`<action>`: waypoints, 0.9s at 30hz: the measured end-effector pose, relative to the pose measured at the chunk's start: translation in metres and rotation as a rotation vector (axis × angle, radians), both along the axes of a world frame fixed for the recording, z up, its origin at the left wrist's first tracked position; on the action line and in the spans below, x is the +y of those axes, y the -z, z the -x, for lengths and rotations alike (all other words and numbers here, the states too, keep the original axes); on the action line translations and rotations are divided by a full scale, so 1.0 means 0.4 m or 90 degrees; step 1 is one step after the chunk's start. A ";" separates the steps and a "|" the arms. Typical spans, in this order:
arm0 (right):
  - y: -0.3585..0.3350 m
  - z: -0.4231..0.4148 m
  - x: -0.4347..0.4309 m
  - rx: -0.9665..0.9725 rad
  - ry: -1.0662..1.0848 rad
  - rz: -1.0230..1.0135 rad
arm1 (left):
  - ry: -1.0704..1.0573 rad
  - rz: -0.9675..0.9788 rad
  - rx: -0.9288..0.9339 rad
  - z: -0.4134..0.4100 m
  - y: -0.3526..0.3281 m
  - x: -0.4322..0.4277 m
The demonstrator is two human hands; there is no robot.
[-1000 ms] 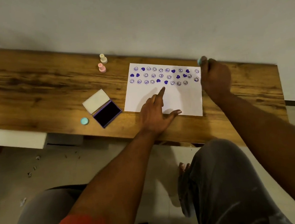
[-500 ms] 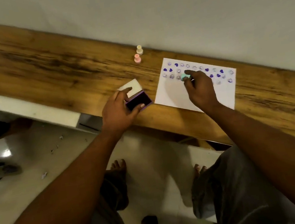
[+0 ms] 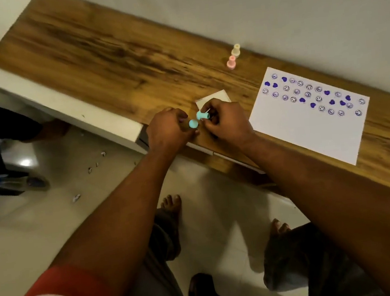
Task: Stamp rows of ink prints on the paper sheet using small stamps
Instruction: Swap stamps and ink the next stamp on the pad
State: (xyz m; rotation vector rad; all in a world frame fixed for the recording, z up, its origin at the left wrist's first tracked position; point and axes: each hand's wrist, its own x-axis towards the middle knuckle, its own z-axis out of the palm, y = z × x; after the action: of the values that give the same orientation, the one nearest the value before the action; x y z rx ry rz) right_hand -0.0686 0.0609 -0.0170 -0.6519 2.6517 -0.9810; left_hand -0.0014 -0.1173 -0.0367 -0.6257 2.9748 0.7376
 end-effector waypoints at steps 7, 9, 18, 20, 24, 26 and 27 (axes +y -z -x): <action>0.012 -0.001 -0.036 0.036 -0.045 -0.056 | -0.002 -0.005 0.011 0.001 0.012 -0.002; 0.012 0.002 -0.040 0.049 -0.063 -0.074 | 0.003 -0.009 0.012 0.002 0.012 -0.003; -0.002 0.000 -0.063 0.071 -0.069 -0.110 | -0.005 -0.004 0.003 0.008 0.004 0.000; -0.008 0.001 -0.067 0.083 -0.077 -0.122 | -0.001 -0.001 0.003 0.009 0.006 -0.002; -0.019 0.001 -0.079 0.102 -0.097 -0.161 | -0.007 -0.010 0.004 0.010 0.012 -0.003; -0.022 0.000 -0.085 0.104 -0.106 -0.186 | -0.004 -0.016 0.004 0.009 0.013 -0.004; -0.023 0.001 -0.088 0.107 -0.112 -0.200 | -0.001 -0.017 0.004 0.010 0.014 -0.005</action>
State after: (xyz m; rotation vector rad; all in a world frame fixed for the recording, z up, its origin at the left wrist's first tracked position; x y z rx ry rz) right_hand -0.0688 0.0258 -0.0078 -0.9042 2.7468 -0.4679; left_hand -0.0053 -0.1193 -0.0421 -0.6261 2.9647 0.7797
